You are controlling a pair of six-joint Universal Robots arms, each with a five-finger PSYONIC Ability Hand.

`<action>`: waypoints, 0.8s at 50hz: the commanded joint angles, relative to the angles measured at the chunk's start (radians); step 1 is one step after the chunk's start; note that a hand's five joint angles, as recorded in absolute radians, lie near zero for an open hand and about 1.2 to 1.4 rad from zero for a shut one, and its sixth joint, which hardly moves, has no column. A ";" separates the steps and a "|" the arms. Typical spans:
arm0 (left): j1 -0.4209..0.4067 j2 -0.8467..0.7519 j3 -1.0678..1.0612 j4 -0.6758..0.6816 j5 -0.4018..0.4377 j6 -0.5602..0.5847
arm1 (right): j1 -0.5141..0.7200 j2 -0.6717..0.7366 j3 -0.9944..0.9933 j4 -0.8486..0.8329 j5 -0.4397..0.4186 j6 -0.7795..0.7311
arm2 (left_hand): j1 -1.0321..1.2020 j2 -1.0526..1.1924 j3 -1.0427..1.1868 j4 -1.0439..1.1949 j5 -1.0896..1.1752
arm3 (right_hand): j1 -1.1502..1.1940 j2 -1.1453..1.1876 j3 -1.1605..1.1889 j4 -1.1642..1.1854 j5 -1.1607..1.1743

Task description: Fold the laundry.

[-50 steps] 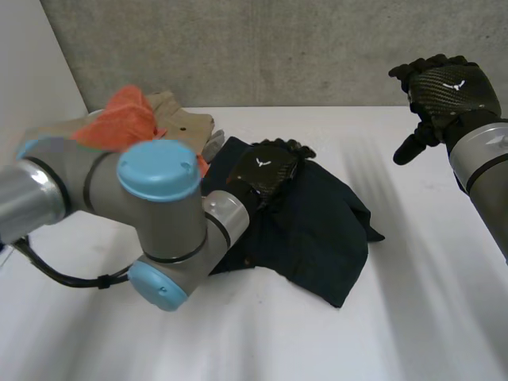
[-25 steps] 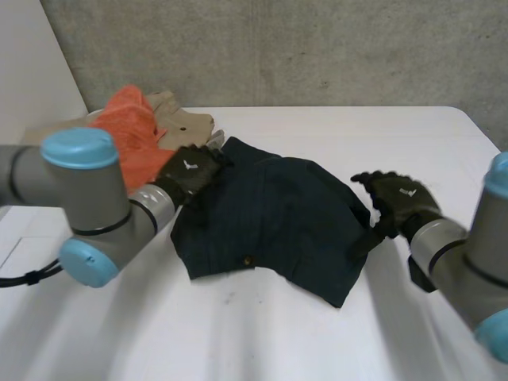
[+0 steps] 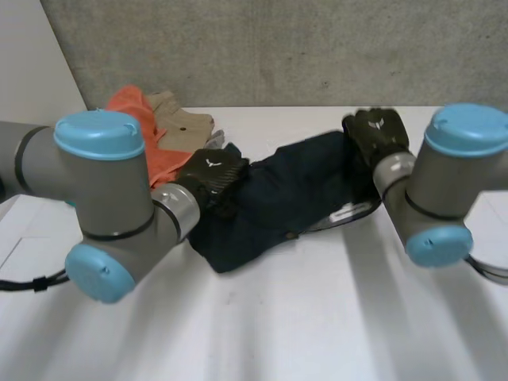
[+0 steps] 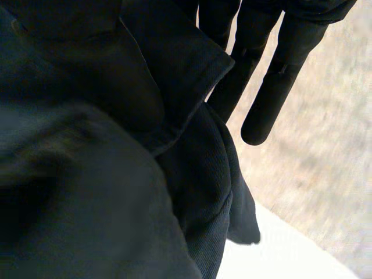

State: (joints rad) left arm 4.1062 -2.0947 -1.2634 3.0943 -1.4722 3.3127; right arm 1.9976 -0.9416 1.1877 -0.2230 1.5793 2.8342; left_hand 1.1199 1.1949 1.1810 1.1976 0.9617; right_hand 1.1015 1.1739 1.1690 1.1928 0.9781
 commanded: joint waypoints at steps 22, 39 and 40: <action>-0.330 -0.096 0.079 0.078 -0.255 -0.219 | -0.055 0.120 -0.152 -0.182 -0.136 -0.053 | -0.745 -0.820 -0.806 -0.822 -0.761 | -0.927 -0.999 -0.994 -1.018 -0.978; -0.107 0.245 -0.097 0.038 -0.241 -0.162 | -0.121 -0.204 -0.031 0.367 -0.036 0.039 | -0.903 -0.978 -0.965 -0.981 -0.920 | -0.927 -0.999 -0.994 -1.018 -0.978; -0.087 0.246 -0.096 0.038 -0.238 -0.154 | -0.121 -0.223 -0.016 0.395 -0.021 0.066 | -0.906 -0.981 -0.967 -0.984 -0.923 | -0.927 -0.999 -0.994 -1.018 -0.978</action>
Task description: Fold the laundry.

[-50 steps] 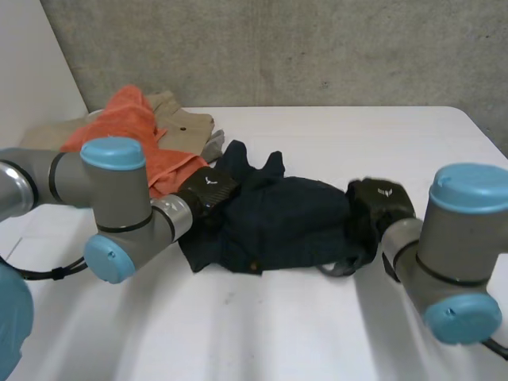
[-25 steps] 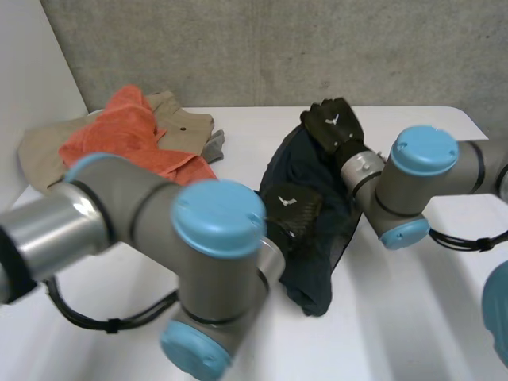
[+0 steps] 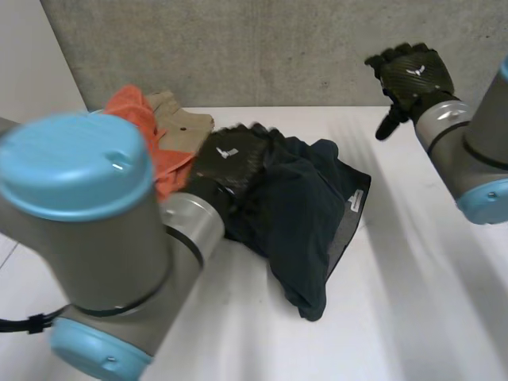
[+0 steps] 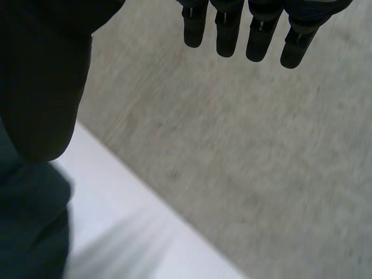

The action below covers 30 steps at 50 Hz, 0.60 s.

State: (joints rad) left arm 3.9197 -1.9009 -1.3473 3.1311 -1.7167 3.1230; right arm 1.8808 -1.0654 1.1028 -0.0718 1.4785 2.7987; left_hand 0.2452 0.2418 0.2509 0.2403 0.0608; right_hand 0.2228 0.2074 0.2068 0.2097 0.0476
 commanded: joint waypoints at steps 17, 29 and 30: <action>0.409 -0.328 0.066 -0.005 0.417 0.316 | 0.113 -0.275 0.646 0.314 -0.018 0.528 | 0.001 0.004 -0.005 0.005 0.010 | -0.048 -0.033 -0.032 -0.035 -0.048; 0.389 -0.541 0.244 0.006 0.430 0.336 | 0.238 -0.145 0.660 0.119 0.025 0.648 | 0.379 0.382 0.373 0.383 0.388 | -0.048 -0.033 -0.032 -0.035 -0.048; 0.380 -0.555 0.261 0.009 0.430 0.336 | 0.251 -0.128 0.651 0.104 0.029 0.656 | 0.580 0.583 0.574 0.585 0.590 | -0.041 -0.026 -0.025 -0.028 -0.041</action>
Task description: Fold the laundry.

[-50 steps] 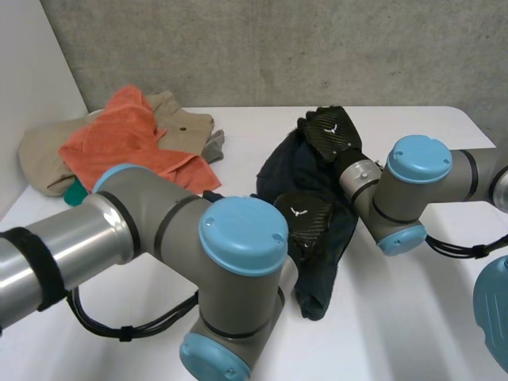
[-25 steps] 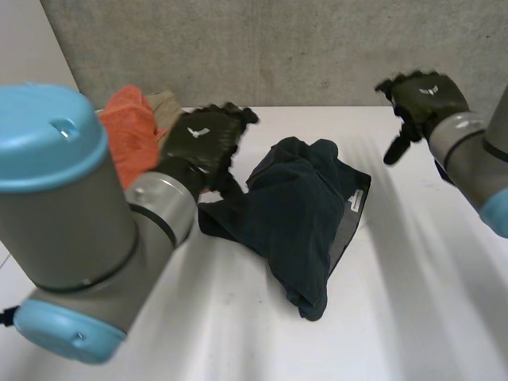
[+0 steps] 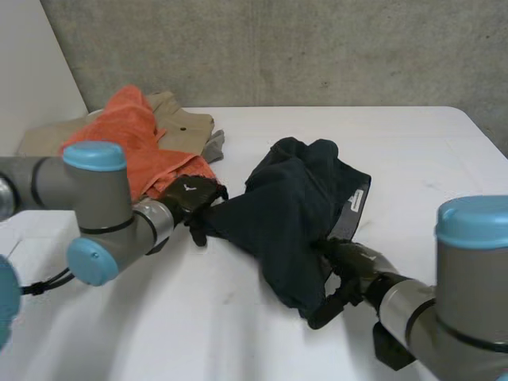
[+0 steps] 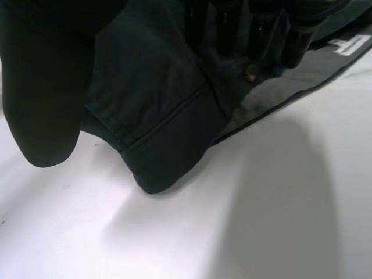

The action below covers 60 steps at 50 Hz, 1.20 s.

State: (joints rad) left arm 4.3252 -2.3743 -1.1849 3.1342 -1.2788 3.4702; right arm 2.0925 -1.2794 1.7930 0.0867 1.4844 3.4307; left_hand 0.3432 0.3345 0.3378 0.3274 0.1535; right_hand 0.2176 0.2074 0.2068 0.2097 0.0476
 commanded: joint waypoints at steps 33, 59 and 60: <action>-0.099 0.760 -0.237 0.021 -0.185 -0.019 | -0.166 -0.238 -0.380 -0.007 0.145 -0.686 | 1.053 1.062 1.058 1.069 1.068 | 1.179 1.189 1.189 1.187 1.174; -0.243 0.392 -0.266 0.014 -0.225 -0.020 | -0.195 0.227 -0.590 0.093 0.028 -0.719 | 1.053 1.062 1.058 1.069 1.068 | 0.243 0.253 0.254 0.251 0.239; -0.243 0.394 -0.268 0.014 -0.225 -0.020 | -0.198 0.189 -0.555 0.094 0.028 -0.717 | 1.053 1.062 1.058 1.069 1.068 | 0.243 0.253 0.254 0.251 0.239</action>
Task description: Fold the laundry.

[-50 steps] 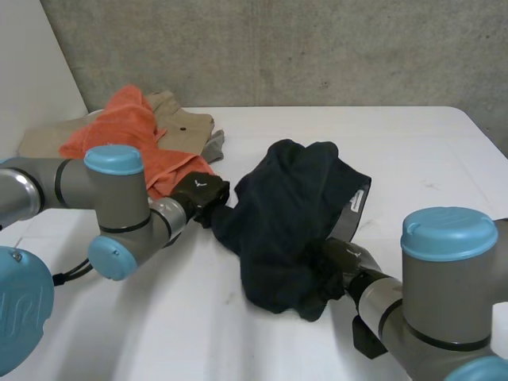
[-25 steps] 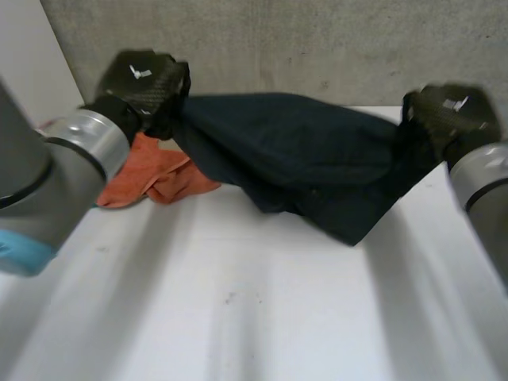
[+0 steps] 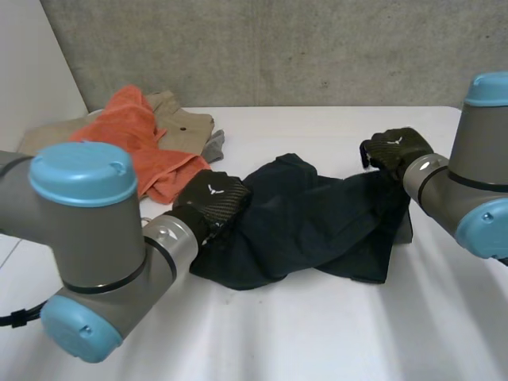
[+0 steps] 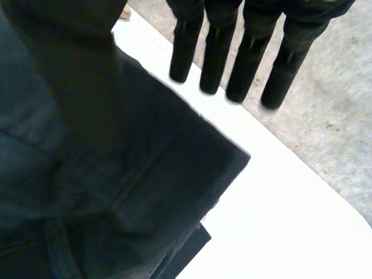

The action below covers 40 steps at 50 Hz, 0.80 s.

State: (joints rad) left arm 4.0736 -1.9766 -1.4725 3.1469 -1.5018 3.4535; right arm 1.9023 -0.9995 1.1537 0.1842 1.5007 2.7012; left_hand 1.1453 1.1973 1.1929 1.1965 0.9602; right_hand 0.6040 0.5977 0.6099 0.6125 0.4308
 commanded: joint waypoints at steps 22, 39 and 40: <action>0.037 0.036 0.012 -0.007 -0.005 -0.005 | -0.072 -0.272 0.449 -0.104 -0.117 0.049 | 0.251 0.199 0.203 0.200 0.262 | -0.126 -0.119 -0.132 -0.134 -0.127; 0.044 0.076 0.035 -0.002 -0.027 -0.039 | -0.071 -0.045 0.413 -0.555 -0.083 0.072 | 0.251 0.199 0.203 0.200 0.262 | 0.792 0.799 0.786 0.784 0.791; 0.047 0.087 0.038 -0.002 -0.037 -0.039 | -0.071 -0.057 0.409 -0.552 -0.079 0.069 | 0.251 0.199 0.203 0.200 0.262 | 0.792 0.799 0.786 0.784 0.791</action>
State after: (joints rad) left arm 4.1122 -1.9329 -1.4489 3.1443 -1.5094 3.4324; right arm 1.8412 -1.0337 1.5867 -0.3413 1.3850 2.7776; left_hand 1.1453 1.1973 1.1929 1.2001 0.9602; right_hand 1.1148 1.1774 1.1659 1.1838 0.9708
